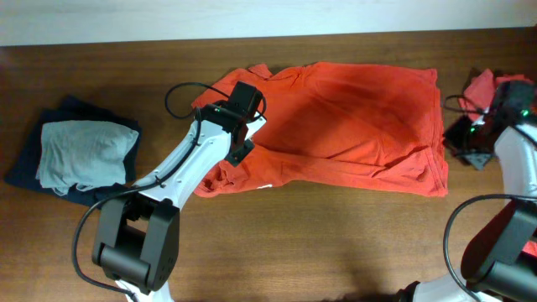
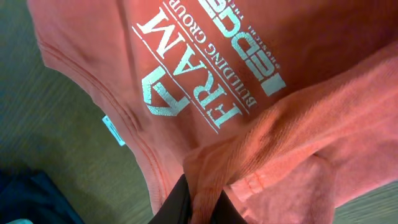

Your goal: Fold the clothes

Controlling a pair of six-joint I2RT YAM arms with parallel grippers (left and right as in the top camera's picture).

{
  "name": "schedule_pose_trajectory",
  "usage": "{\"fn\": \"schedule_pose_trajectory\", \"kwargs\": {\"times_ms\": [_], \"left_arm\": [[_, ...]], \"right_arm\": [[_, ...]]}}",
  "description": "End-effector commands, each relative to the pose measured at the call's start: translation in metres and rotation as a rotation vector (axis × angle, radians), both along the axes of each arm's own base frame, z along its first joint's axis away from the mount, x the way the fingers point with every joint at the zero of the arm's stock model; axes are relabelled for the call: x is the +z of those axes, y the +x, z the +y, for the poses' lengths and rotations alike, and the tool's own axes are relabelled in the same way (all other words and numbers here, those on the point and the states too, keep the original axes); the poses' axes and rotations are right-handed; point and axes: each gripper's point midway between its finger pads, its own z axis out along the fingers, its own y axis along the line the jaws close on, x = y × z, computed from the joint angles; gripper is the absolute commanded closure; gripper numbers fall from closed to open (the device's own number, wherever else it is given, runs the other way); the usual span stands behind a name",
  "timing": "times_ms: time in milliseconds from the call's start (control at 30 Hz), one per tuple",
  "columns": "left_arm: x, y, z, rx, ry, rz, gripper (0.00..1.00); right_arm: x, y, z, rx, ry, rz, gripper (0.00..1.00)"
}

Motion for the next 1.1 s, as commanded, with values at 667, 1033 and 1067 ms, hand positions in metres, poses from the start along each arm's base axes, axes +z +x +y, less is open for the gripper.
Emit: {"fn": "schedule_pose_trajectory", "kwargs": {"times_ms": [667, 1033, 1067], "left_arm": [[0.0, 0.003, -0.005, 0.035, -0.041, -0.002, 0.87], [0.0, 0.003, -0.004, 0.035, -0.04, -0.001, 0.87], [0.0, 0.003, -0.004, 0.035, -0.039, 0.0, 0.87]], "right_arm": [[-0.072, 0.028, 0.027, 0.147, 0.042, 0.111, 0.49], [-0.081, 0.023, 0.02, 0.126, 0.008, 0.155, 0.64], [-0.082, 0.023, 0.02, 0.126, 0.008, 0.157, 0.65]]}}
